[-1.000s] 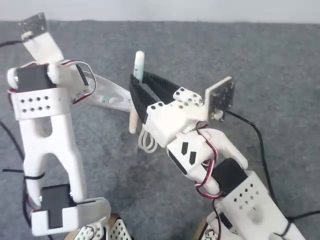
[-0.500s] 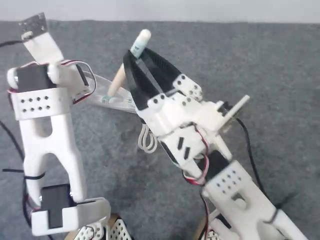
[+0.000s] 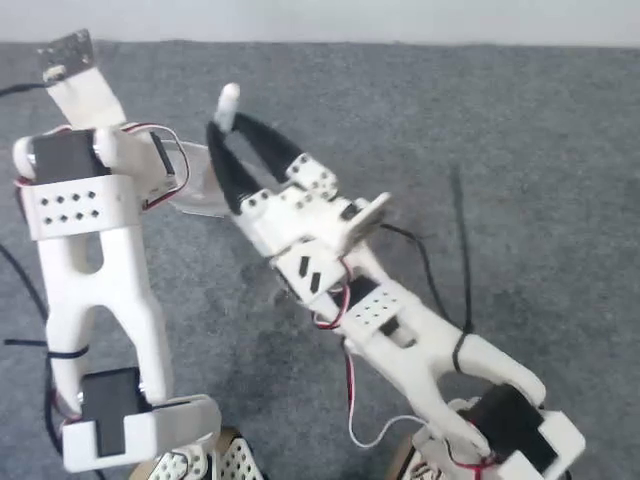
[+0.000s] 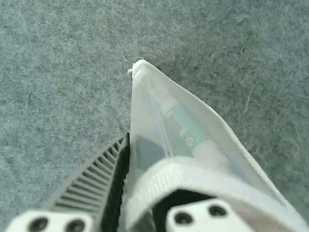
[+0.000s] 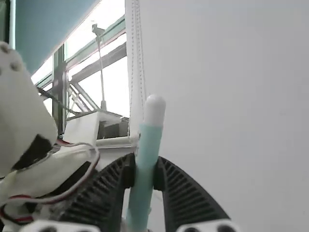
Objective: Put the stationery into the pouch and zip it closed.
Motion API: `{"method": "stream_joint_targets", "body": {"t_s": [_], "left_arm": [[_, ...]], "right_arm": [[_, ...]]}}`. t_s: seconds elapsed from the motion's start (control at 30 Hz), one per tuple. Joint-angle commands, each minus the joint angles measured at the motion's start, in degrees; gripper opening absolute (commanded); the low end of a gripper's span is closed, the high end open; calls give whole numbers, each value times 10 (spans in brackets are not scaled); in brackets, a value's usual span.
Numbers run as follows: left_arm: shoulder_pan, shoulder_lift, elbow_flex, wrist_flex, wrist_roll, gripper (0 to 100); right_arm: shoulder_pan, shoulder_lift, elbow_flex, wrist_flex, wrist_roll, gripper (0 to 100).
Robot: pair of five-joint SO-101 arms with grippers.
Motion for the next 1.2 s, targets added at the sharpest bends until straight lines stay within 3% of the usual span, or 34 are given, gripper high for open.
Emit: {"method": "stream_joint_targets", "body": {"t_s": [0.0, 0.13, 0.63, 0.73, 0.97, 1.17], "left_arm": [[0, -5, -1, -9, -5, 13], [0, -3, 6, -11, -5, 13], [0, -6, 22, -25, -5, 13], [0, -6, 23, -24, -5, 13], [0, -6, 23, -24, -5, 13], [0, -6, 23, -23, -6, 13]], "right_arm": [[-25, 11, 18, -15, 48, 7], [-29, 10, 39, -32, 86, 9], [-18, 11, 108, -54, 91, 10], [-21, 11, 107, -34, 130, 13], [-29, 10, 110, 0, 157, 235], [-27, 10, 111, -2, 157, 195]]}}
